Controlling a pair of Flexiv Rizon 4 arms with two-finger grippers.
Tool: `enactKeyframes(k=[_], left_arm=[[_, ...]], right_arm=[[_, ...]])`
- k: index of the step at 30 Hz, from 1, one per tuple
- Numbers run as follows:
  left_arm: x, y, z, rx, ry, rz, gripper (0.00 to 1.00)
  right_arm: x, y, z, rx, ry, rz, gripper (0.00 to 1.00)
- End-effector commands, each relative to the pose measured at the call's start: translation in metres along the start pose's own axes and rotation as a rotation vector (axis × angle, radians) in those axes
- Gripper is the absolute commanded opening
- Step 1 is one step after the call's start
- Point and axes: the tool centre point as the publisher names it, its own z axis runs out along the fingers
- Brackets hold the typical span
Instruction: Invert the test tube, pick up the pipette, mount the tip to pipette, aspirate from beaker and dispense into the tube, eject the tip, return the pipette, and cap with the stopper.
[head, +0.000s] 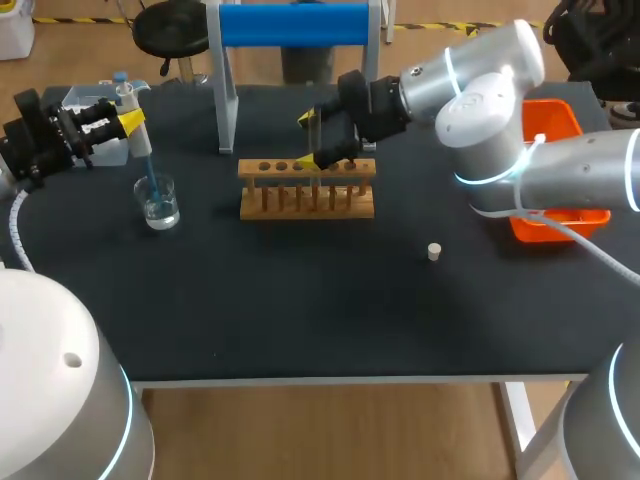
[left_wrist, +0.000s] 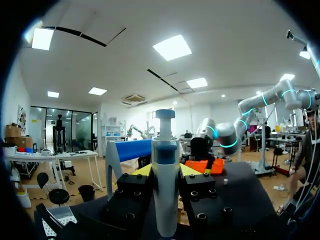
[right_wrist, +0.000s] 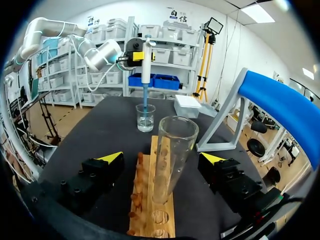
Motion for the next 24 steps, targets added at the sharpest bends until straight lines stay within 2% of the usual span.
enactKeyframes(k=[1,24], left_arm=[[-0.0002,-0.0007,-0.0007,0.000,0.002,-0.001,0.00],[-0.0002,-0.0007,-0.0007,0.000,0.002,-0.001,0.00]], right_arm=[[-0.0023,-0.0004,0.0017,0.002,0.003,0.000,1.00],[-0.0045,0.0077,0.0004,0.005,0.006,-0.013,1.00]])
